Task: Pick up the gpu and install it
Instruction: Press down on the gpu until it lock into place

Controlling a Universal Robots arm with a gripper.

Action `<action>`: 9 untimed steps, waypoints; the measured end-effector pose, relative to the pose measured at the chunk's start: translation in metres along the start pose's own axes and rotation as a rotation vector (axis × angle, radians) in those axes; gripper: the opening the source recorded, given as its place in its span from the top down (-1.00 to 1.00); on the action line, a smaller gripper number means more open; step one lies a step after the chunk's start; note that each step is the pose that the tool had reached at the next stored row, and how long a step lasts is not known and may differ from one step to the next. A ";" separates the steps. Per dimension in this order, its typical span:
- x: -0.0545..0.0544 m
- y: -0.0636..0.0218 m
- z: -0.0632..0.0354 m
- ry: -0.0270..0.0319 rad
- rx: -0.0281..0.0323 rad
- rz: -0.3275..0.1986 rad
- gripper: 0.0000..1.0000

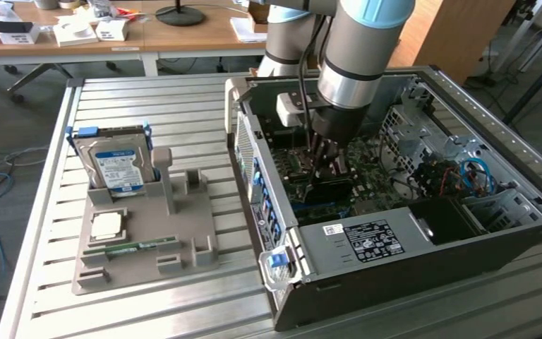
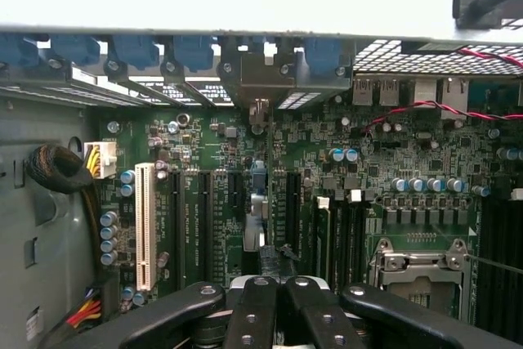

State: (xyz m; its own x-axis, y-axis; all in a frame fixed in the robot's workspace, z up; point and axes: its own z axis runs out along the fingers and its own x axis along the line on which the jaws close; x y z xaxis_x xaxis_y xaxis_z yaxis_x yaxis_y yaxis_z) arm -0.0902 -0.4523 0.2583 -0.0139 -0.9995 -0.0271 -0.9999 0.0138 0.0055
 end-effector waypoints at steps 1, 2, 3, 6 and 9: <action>0.000 0.0000 0.0000 -0.0001 0.0000 0.000 0.79; 0.000 -0.0001 -0.0004 0.0007 -0.0004 0.000 0.79; 0.000 -0.0001 -0.0009 0.0005 -0.0004 0.000 0.79; 0.000 0.0000 -0.0037 -0.0033 0.0015 0.000 0.79; 0.000 0.0001 -0.0113 -0.0012 0.0006 0.000 0.79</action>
State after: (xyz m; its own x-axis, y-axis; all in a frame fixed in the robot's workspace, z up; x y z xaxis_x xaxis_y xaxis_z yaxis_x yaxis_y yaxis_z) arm -0.0902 -0.4522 0.2696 -0.0140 -0.9995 -0.0283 -0.9999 0.0139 0.0049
